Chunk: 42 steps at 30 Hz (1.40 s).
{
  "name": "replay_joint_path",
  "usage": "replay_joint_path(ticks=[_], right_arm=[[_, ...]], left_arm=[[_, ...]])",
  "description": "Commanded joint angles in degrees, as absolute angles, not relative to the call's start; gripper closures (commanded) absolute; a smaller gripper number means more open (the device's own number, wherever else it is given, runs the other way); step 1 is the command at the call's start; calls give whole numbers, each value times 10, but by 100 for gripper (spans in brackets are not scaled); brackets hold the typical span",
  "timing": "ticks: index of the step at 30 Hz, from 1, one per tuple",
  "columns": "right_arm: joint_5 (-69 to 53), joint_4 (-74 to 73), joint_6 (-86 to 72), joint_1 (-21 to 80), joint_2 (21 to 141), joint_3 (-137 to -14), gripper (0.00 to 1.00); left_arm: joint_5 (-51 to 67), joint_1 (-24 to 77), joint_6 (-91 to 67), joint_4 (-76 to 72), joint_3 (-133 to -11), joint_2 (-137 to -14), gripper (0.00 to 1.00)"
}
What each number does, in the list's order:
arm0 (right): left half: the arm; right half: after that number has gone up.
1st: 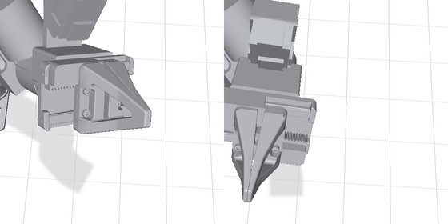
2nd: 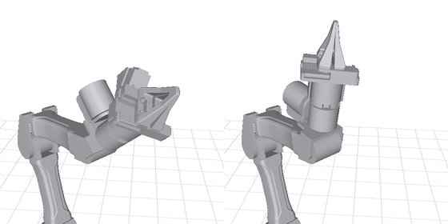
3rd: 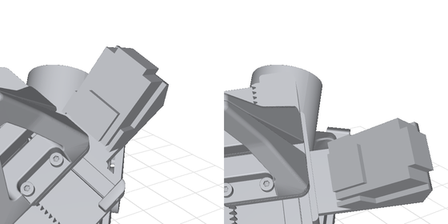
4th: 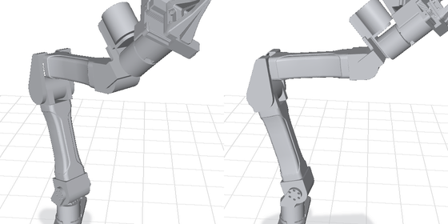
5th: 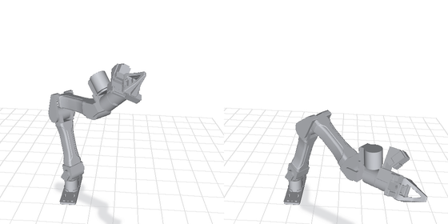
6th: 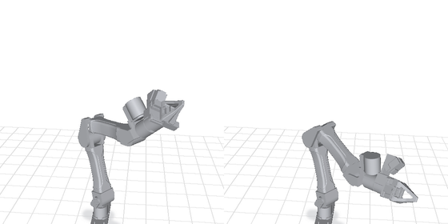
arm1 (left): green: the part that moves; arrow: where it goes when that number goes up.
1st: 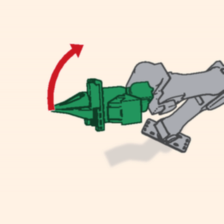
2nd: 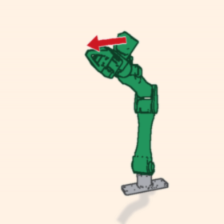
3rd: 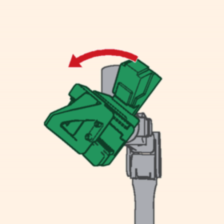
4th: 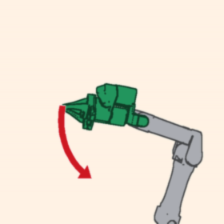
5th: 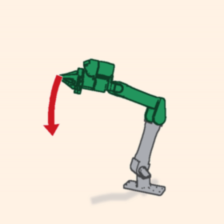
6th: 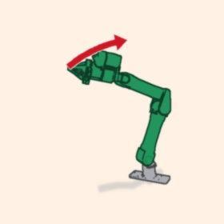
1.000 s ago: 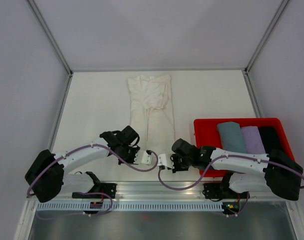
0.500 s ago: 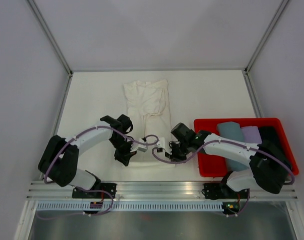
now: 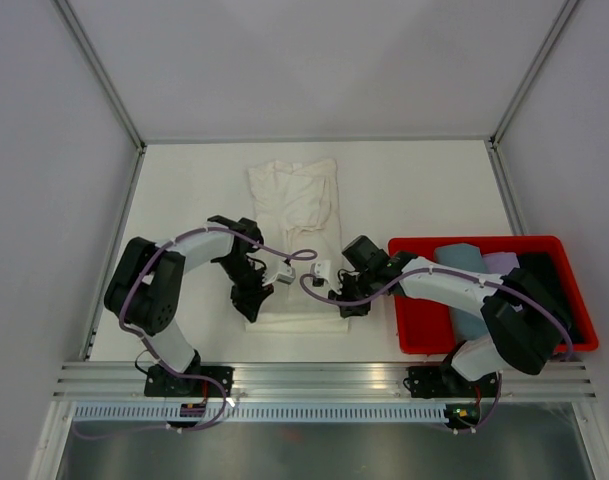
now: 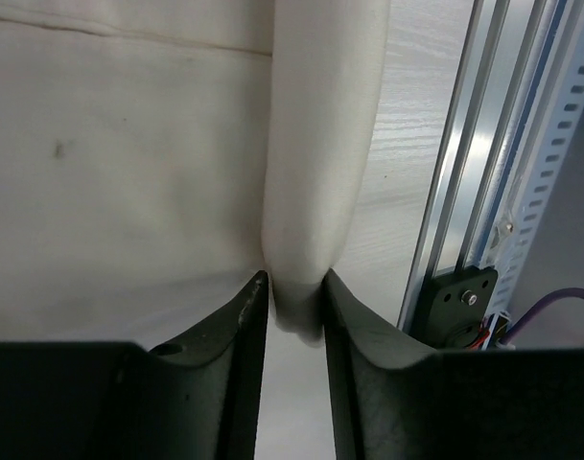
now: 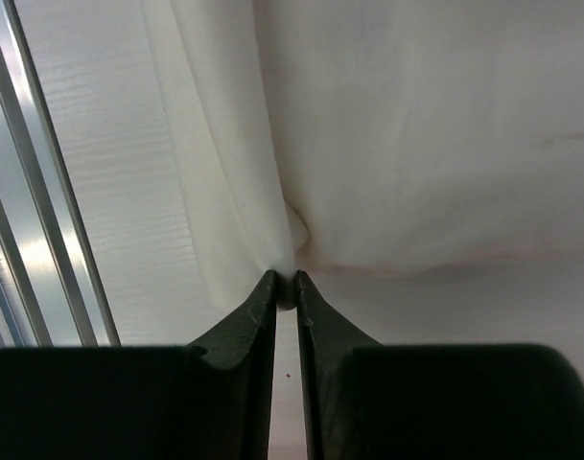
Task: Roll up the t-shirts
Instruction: Roll the tshirt
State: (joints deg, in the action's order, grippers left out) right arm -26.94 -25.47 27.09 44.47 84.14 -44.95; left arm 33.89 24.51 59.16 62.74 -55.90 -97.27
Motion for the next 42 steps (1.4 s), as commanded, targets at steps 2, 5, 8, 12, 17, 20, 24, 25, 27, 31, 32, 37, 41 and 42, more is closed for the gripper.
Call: replay_joint_path(ticks=[2,5,8,12,17,20,24,25,27,31,32,37,41,42], right_arm=[[-228,-225,237,438,856,-465,78],[-209,-198,208,434,844,-459,78],[-179,-182,180,429,825,-451,78],[-149,-191,171,428,780,-446,79],[-152,-204,166,428,695,-433,80],[-190,-205,149,428,673,-433,80],[-223,-156,123,429,644,-404,80],[-223,-127,118,429,629,-396,80],[-226,-104,116,428,615,-381,80],[-257,-56,127,429,597,-341,80],[-264,-48,130,430,596,-334,80],[-242,-36,142,440,595,-318,78],[-220,-46,182,461,589,-310,75],[-204,-52,197,471,589,-306,75]], left_arm=[[306,228,596,617,-580,-983,62],[289,213,570,604,-596,-991,57],[267,210,533,579,-610,-989,54],[264,211,517,568,-620,-966,53],[252,211,533,567,-618,-892,54],[252,226,534,564,-608,-822,54],[181,362,516,517,-494,-693,53],[147,393,513,504,-465,-632,52],[123,440,512,469,-399,-587,45],[67,490,484,439,-340,-570,43],[60,492,479,431,-334,-588,43],[61,495,464,391,-323,-631,43],[47,496,455,374,-324,-664,44],[43,496,454,369,-323,-669,44]])
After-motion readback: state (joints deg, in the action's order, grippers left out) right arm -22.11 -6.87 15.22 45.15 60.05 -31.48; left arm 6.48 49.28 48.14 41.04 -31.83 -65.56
